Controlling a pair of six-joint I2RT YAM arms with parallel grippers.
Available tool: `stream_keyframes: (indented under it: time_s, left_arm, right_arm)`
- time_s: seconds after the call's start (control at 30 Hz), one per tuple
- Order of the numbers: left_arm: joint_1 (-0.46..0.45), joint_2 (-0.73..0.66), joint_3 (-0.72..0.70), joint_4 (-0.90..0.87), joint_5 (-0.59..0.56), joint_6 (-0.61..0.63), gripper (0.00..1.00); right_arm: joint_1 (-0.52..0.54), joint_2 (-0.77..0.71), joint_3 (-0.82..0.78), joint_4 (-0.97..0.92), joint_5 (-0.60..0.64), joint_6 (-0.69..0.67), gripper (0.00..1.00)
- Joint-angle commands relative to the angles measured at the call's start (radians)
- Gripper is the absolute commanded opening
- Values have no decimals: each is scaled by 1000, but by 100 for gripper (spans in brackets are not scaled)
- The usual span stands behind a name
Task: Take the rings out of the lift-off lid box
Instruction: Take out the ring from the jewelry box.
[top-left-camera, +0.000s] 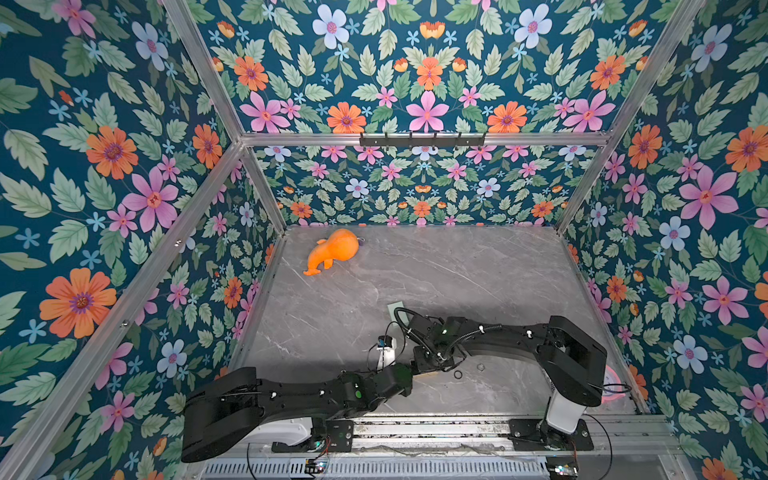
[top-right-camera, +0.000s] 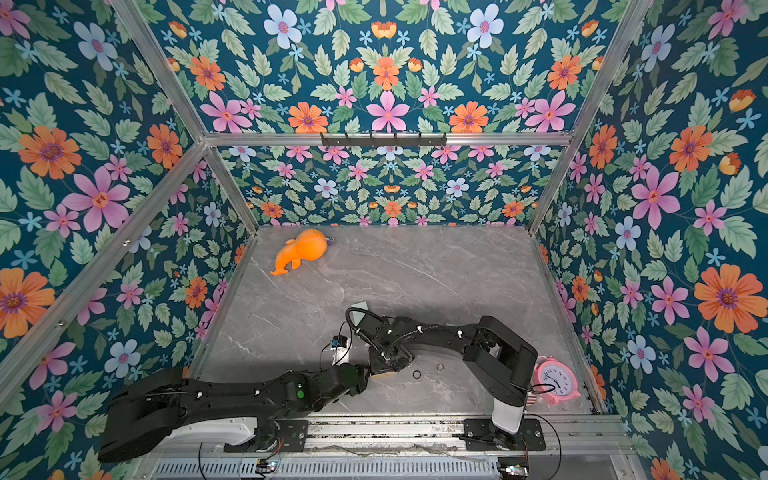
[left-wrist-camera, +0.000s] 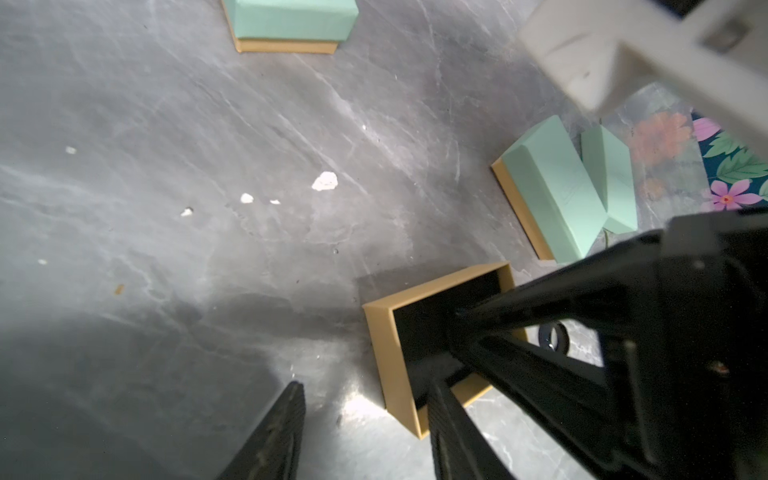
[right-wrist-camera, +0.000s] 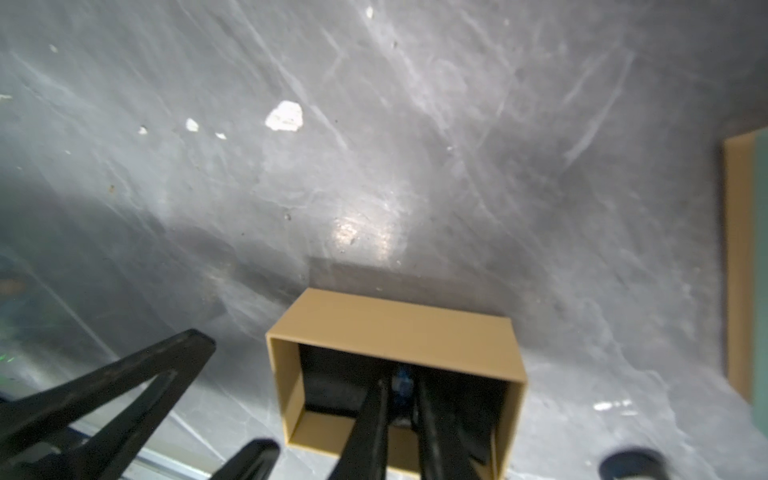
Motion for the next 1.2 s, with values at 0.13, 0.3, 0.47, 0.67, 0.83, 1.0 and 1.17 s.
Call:
stream_keyframes:
  time_s: [0.13, 0.3, 0.47, 0.67, 0.83, 1.0, 1.17]
  left_arm:
    - [0, 38, 27, 30, 7, 11, 51]
    - [-1, 70, 43, 38, 13, 19, 49]
    - [-1, 91, 55, 41, 19, 23, 45]
    - [-3, 117, 56, 47, 25, 22, 39]
    - [-4, 138, 47, 63, 33, 14, 35]
    - [-5, 155, 47, 64, 36, 14, 34]
    - [-6, 167, 46, 64, 40, 12, 34]
  right_arm:
    - [2, -49, -18, 5, -4, 11, 11]
    - [3, -64, -32, 22, -21, 11, 10]
    - [3, -74, -55, 53, -43, 12, 10]
    - [3, -98, -78, 72, -48, 17, 10]
    - [2, -105, -95, 89, -52, 22, 10]
    - [1, -105, -105, 106, -61, 26, 10]
    - [-3, -104, -123, 130, -71, 34, 10]
